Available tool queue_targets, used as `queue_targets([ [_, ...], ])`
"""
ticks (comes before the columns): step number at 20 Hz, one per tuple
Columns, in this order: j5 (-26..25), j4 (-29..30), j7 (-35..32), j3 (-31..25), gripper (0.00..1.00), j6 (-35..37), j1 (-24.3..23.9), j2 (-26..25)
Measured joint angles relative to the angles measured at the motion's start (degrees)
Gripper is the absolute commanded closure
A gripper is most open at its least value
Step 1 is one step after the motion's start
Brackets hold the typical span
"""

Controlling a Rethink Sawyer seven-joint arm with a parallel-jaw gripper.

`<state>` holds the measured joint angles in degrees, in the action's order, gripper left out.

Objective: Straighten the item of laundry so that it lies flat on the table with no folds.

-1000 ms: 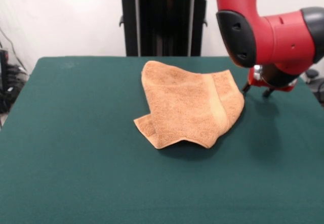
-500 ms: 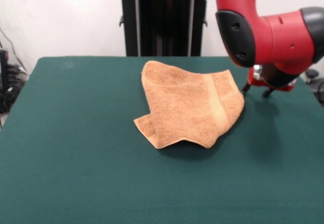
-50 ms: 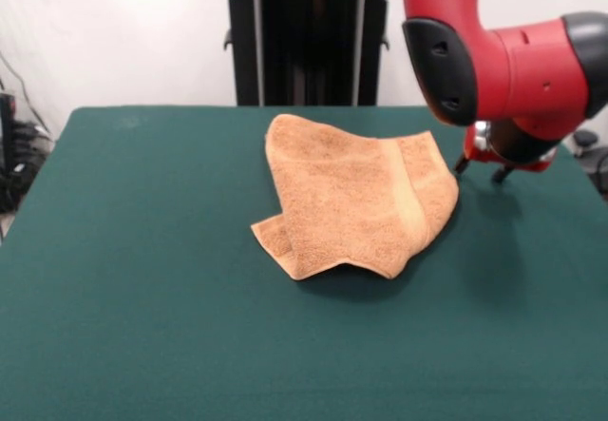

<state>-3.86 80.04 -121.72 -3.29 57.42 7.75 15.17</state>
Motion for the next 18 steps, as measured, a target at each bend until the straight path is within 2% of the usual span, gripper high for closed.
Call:
queue_targets([
  [18, -0.1, -0.1, 0.0, 0.0, 0.00, 6.0, -1.1, 5.6],
])
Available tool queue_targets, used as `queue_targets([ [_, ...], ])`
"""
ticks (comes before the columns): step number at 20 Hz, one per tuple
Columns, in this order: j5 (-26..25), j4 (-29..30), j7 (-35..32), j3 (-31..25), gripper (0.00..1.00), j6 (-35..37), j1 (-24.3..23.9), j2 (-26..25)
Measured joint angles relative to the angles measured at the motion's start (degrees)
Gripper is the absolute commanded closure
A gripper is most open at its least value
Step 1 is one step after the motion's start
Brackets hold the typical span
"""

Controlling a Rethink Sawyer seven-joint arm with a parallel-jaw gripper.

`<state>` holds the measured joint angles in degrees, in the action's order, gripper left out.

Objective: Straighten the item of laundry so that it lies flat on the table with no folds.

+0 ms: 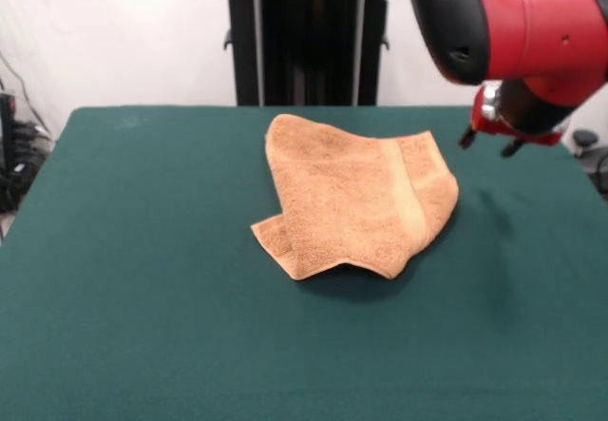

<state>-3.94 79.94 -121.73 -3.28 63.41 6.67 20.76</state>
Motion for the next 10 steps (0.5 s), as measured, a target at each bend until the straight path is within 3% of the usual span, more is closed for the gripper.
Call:
queue_targets([
  [10, -0.9, 0.0, 0.0, 0.1, 0.00, 0.0, -4.6, 1.1],
])
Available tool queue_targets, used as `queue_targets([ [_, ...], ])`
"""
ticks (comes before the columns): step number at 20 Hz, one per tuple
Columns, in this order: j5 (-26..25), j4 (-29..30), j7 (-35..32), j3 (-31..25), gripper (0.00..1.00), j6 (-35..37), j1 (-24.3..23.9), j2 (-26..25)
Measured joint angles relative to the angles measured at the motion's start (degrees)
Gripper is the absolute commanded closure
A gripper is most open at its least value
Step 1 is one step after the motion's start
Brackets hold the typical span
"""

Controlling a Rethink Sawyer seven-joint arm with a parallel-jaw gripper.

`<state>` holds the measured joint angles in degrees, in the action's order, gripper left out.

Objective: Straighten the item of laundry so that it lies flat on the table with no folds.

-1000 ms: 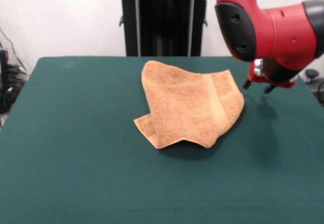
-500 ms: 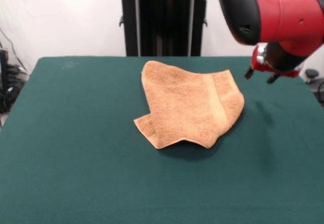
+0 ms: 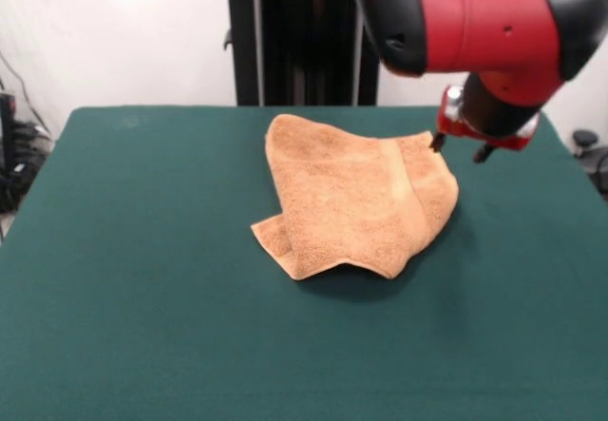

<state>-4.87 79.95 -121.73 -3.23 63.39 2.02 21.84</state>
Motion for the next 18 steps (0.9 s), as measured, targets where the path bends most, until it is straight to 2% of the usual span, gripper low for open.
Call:
queue_targets([
  [9, -2.0, 0.2, 0.0, 0.0, 0.00, -3.4, -1.4, -0.6],
  [15, -3.0, 0.5, 0.0, 0.0, 0.00, -12.4, -1.1, -2.8],
  [18, -3.1, 0.5, 0.0, 0.0, 0.00, -14.5, -1.1, -3.6],
])
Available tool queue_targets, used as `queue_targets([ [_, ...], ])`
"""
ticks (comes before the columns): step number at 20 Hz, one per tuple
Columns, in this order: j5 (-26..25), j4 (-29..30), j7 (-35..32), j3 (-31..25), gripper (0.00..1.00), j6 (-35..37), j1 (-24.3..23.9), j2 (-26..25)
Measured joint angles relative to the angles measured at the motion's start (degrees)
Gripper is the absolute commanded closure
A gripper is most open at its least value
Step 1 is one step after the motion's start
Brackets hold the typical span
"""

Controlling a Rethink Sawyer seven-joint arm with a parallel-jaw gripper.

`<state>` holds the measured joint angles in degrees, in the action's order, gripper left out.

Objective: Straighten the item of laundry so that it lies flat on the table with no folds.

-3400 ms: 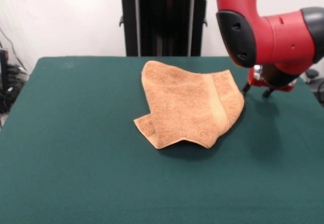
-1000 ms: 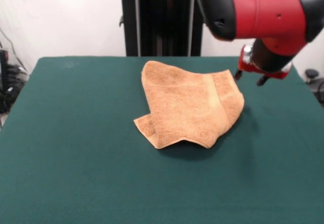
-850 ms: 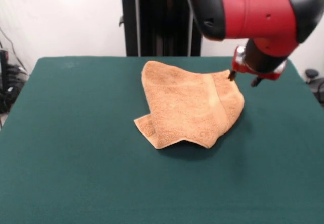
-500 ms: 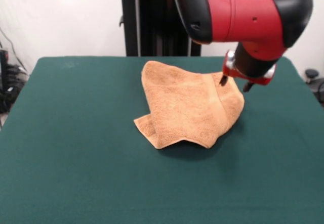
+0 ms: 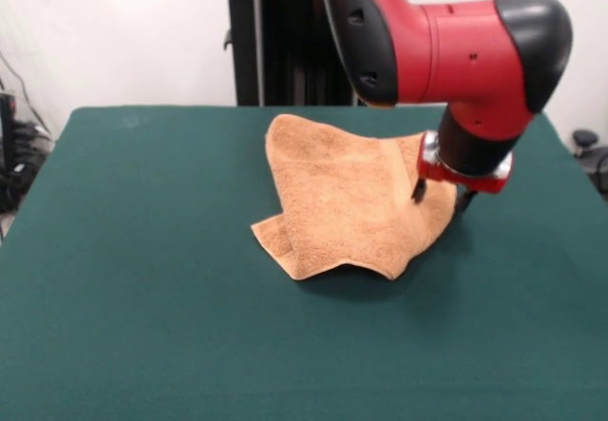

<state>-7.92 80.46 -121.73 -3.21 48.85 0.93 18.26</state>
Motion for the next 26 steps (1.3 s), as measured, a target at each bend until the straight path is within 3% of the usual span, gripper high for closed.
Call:
queue_targets([
  [19, 0.0, 0.0, 0.0, 0.5, 0.00, -1.2, 0.5, -0.4],
  [20, 0.1, 0.0, 0.0, 0.8, 1.00, -1.8, 1.2, -0.3],
  [26, -0.2, 0.1, 0.0, 1.4, 1.00, -3.0, 2.5, -0.1],
])
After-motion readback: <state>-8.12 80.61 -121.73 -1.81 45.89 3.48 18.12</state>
